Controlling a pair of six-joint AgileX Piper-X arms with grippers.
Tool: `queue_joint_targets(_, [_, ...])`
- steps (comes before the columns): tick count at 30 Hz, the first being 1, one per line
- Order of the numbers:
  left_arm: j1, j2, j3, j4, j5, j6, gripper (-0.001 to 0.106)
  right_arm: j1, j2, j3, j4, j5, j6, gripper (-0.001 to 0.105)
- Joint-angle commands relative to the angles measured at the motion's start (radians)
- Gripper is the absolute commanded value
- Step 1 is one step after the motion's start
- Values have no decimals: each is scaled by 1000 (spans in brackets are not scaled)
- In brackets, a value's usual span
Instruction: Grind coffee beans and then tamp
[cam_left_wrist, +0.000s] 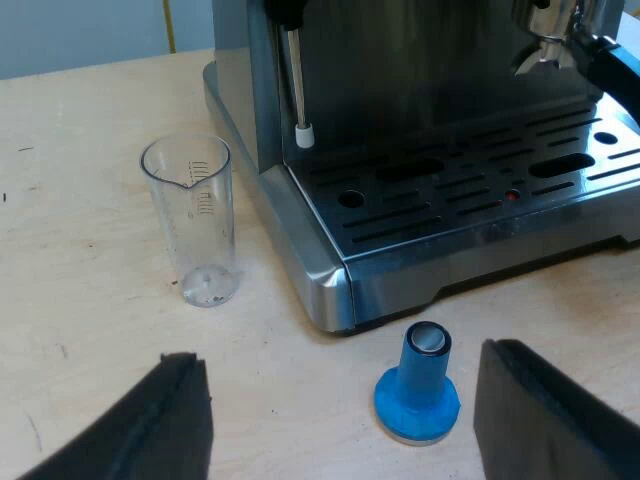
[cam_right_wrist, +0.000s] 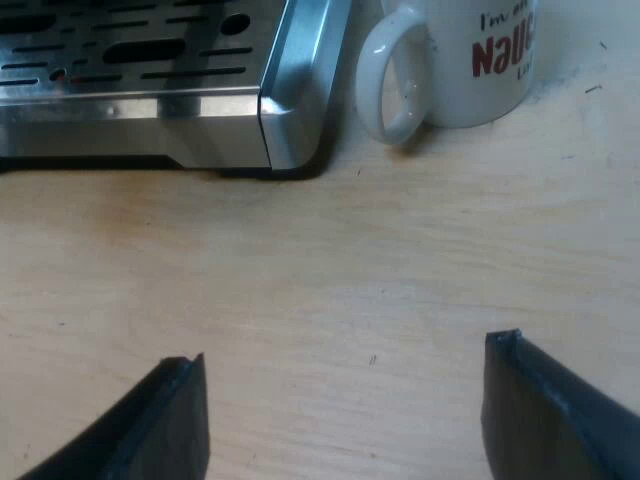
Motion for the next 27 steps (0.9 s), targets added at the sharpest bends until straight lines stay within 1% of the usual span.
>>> queue_joint_targets(1, [-6,-43,-3,-4,-3,-7,59,-3,-48,-6,-7,0,17,60])
queue_joint_targets(5, [-6,-43,-3,-4,-3,-16,59,-3,-48,-6,-7,0,24,60])
queue_joint_targets(9, [-6,-34,-3,-6,-8,-73,59,-3,-48,-6,-7,0,24,60])
queue_joint_targets(10, [-6,-30,-3,-6,-8,-78,59,-3,-46,-6,-7,0,24,60])
queue_joint_targets(14, [-15,-1,-3,-6,-2,-77,59,-3,-41,-14,-3,-5,24,60])
queue_joint_targets(18, [-63,45,-13,-3,5,-74,59,-3,-22,-43,10,-7,20,60])
queue_joint_targets(20, [-76,74,-24,-3,5,-71,59,-3,-4,-63,9,-18,6,60])
queue_joint_targets(21, [-81,91,-30,-6,5,-70,59,-3,13,-79,9,-33,-11,60])
queue_joint_targets(24, [-88,129,-39,-23,24,-70,59,-3,48,-107,9,-56,-44,60])
queue_joint_targets(25, [-93,144,-41,-39,44,-70,59,-3,60,-118,9,-64,-46,60])
queue_joint_targets(26, [-94,151,-41,-47,49,-70,59,-3,80,-132,9,-76,-49,60])
queue_joint_targets(27, [-110,178,-41,-91,80,-70,59,-3,122,-158,9,-115,-78,60])
